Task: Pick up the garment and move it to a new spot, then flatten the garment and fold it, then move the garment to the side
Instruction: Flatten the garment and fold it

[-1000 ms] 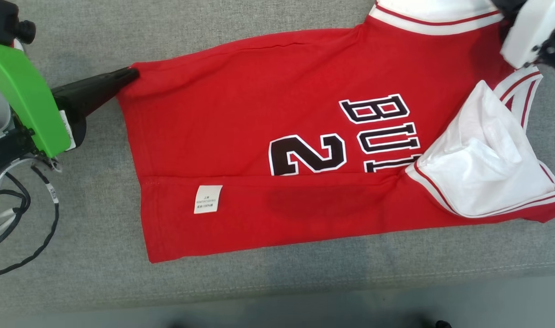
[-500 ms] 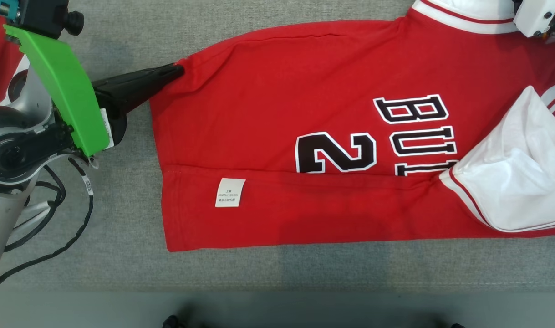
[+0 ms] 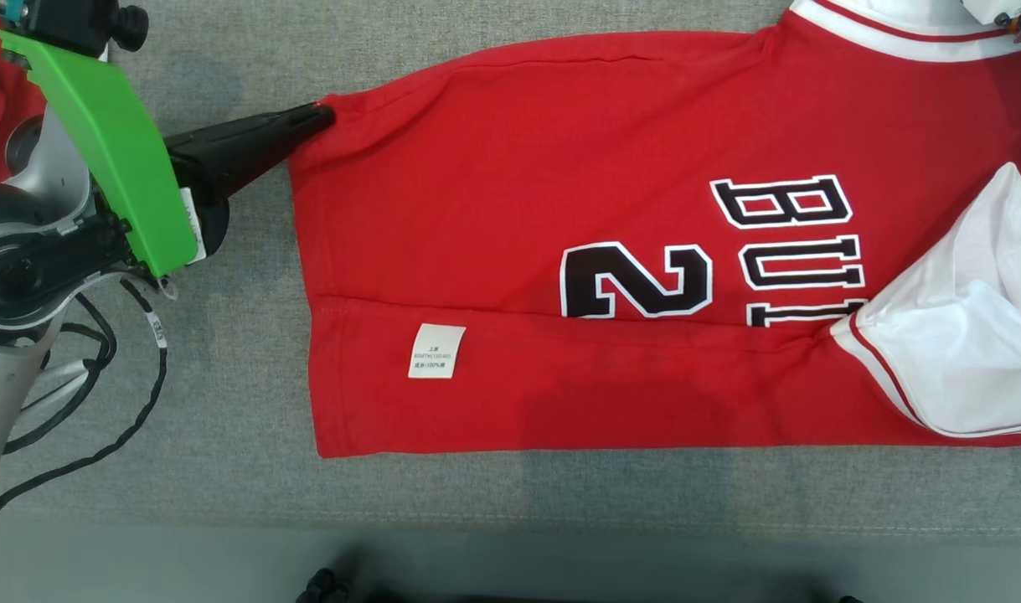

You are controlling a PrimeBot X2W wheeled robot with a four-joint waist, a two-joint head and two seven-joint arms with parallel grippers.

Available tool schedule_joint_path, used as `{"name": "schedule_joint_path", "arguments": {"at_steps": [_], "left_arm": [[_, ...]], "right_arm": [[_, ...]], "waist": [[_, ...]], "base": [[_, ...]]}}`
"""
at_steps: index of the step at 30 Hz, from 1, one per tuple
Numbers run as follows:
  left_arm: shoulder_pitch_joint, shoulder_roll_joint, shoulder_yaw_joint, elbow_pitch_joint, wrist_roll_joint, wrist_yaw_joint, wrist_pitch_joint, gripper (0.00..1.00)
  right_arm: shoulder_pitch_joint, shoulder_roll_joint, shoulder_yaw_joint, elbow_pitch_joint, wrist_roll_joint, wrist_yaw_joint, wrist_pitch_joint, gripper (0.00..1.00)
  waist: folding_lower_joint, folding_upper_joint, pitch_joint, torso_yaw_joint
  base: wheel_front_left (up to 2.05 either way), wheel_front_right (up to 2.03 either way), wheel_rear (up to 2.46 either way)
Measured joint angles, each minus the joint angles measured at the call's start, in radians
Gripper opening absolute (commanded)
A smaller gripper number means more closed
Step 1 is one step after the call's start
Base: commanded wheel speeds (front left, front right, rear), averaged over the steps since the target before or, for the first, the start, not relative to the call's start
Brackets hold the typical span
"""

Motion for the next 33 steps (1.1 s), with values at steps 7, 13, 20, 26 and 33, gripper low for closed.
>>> {"name": "schedule_joint_path", "arguments": {"at_steps": [7,13,20,26,33], "left_arm": [[0.0,-0.004,-0.001,0.005,0.0,0.0,0.0,0.0],[-0.001,0.017,0.011,0.031,0.047,0.0,-0.021,0.0],[0.0,0.032,0.044,0.06,0.055,0.0,-0.073,0.0],[0.02,0.035,0.046,0.074,0.055,-0.001,-0.101,0.0],[0.056,0.03,0.041,0.078,0.061,-0.008,-0.135,0.0]], "right_arm": [[-0.016,0.008,0.001,0.031,0.0,0.0,-0.001,0.0],[-0.027,0.033,0.003,0.033,-0.002,0.012,-0.046,0.0],[-0.029,0.035,-0.025,0.004,0.0,0.037,-0.139,0.0],[0.004,0.019,-0.02,-0.01,0.0,0.055,-0.187,0.0],[0.059,0.011,-0.019,-0.065,0.0,0.063,-0.279,0.0]], "waist": [[0.0,0.0,0.005,0.0],[0.0,0.0,0.007,-0.014],[0.0,0.0,-0.007,-0.049],[0.0,0.0,-0.03,-0.078],[0.0,0.0,-0.067,-0.096]], "base": [[0.0,0.0,0.0],[0.0,0.0,0.0],[0.0,0.0,0.0],[0.0,0.0,0.0],[0.0,0.0,0.0]]}}
